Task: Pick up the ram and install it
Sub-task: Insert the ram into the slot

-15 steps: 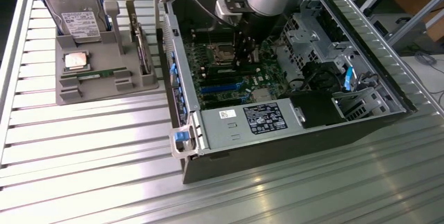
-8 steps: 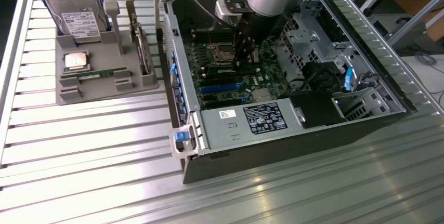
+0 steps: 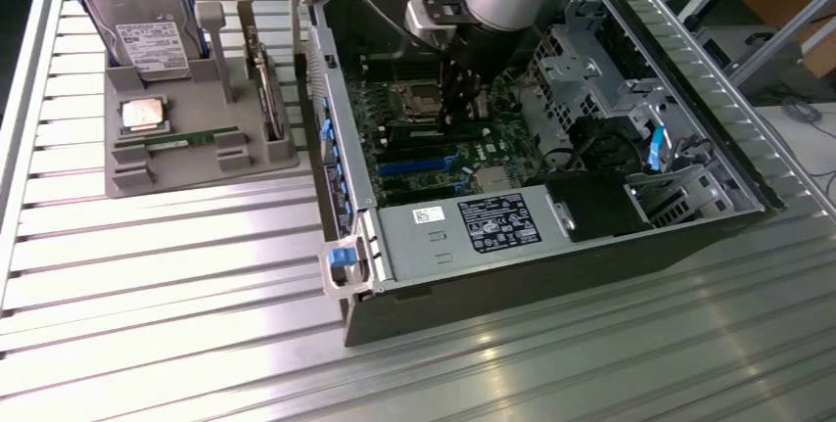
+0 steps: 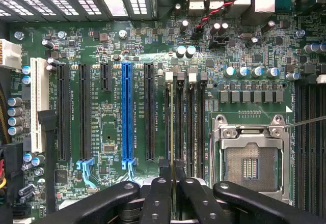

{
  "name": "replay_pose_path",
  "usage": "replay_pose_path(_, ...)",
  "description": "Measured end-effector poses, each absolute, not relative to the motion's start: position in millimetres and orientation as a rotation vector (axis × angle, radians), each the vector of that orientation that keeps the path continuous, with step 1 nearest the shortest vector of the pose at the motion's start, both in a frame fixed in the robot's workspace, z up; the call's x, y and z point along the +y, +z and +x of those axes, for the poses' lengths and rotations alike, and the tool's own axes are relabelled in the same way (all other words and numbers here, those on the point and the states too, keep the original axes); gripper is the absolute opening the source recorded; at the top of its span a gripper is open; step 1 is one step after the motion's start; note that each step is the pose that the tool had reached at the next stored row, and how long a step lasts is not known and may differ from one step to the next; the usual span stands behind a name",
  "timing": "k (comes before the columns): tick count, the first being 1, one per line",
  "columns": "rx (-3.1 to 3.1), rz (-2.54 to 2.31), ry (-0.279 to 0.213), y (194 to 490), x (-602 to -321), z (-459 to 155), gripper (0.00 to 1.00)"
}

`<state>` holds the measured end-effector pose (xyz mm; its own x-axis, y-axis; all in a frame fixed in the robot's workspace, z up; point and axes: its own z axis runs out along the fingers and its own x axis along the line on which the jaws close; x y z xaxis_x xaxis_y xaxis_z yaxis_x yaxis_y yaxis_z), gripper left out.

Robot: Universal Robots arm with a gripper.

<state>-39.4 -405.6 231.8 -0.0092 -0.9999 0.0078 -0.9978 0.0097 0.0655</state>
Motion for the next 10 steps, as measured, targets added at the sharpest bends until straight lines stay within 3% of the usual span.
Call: replay_pose_path(10,-2.191,2.178,-0.064,231.1,-406.8,-38.1,0.13)
